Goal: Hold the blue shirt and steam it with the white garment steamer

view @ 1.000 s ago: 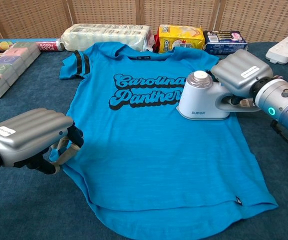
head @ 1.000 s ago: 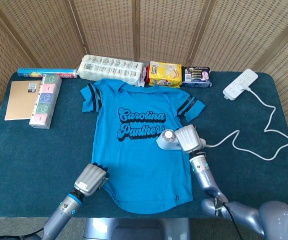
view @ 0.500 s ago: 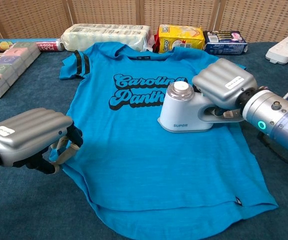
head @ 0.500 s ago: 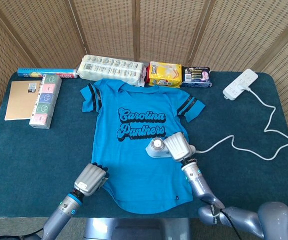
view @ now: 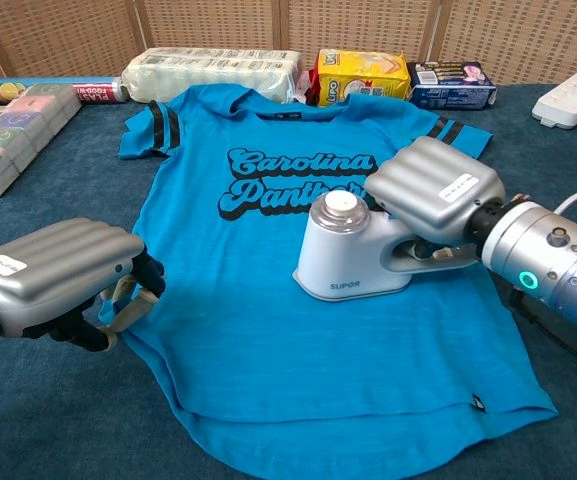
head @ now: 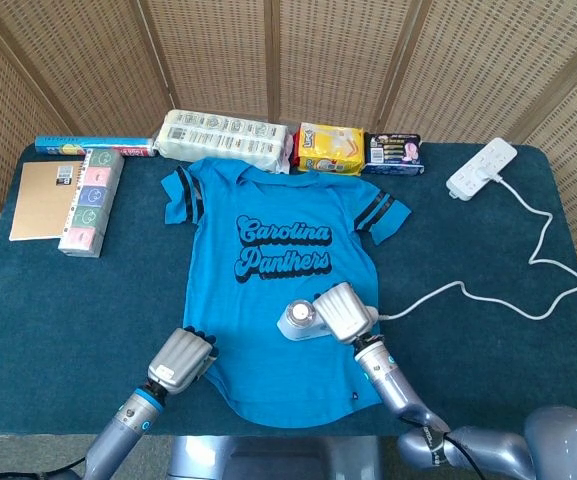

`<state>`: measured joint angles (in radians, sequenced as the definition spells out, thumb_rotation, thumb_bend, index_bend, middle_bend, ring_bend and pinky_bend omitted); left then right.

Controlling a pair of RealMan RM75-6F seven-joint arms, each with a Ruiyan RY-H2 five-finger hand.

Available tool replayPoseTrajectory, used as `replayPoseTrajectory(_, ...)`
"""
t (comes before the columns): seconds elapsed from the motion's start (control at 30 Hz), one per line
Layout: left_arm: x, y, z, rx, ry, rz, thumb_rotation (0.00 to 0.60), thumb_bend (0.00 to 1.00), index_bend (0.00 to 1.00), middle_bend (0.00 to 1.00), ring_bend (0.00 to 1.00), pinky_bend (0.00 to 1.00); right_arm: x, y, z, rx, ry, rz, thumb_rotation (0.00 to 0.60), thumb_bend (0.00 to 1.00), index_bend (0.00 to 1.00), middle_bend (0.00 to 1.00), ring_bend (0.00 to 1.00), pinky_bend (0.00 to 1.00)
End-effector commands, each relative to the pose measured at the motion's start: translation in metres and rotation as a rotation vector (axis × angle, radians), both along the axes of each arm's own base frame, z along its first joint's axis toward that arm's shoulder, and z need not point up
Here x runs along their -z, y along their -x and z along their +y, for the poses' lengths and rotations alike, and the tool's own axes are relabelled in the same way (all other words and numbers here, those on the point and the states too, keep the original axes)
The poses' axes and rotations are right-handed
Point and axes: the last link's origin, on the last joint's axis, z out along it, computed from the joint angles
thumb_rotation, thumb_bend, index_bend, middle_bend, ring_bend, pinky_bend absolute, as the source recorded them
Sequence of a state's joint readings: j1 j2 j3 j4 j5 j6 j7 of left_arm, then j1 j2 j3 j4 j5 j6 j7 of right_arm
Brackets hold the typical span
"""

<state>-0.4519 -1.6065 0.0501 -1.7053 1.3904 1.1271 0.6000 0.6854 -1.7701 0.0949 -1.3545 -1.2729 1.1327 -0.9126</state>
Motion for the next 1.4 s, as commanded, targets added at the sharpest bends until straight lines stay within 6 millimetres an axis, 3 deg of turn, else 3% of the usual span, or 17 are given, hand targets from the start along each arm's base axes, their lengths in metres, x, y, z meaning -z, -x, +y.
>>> replayPoseTrajectory(0.03, 0.000, 0.001, 0.000, -0.001, 0.000, 0.002, 0.600, 0.44, 0.81, 0.71, 0.57, 0.49, -0.008, 0.004, -0.005, 0.024, 0.025, -0.009, 0.600, 0.35, 0.69, 0.75, 0.81, 0.80)
replayPoseTrajectory(0.47, -0.002, 0.000, 0.000, 0.000, -0.006, 0.003, 0.600, 0.44, 0.81, 0.71, 0.57, 0.49, -0.085, 0.060, -0.050, 0.211, 0.268, -0.006, 0.600, 0.35, 0.69, 0.75, 0.81, 0.80)
replayPoseTrajectory(0.67, -0.002, -0.001, 0.001, 0.002, -0.007, 0.002, 0.600, 0.44, 0.81, 0.71, 0.57, 0.49, -0.108, 0.082, -0.060, 0.283, 0.342, 0.001, 0.600, 0.35, 0.69, 0.75, 0.81, 0.79)
replayPoseTrajectory(0.93, -0.001, -0.003, 0.001, 0.002, -0.009, 0.001, 0.600, 0.44, 0.81, 0.71, 0.57, 0.49, -0.123, 0.109, -0.075, 0.383, 0.416, 0.023, 0.600, 0.35, 0.69, 0.75, 0.81, 0.79)
replayPoseTrajectory(1.4, -0.001, -0.004, 0.001, 0.001, -0.007, 0.013, 0.600, 0.44, 0.81, 0.71, 0.57, 0.49, -0.110, 0.129, -0.097, 0.457, 0.443, 0.055, 0.600, 0.35, 0.69, 0.75, 0.81, 0.77)
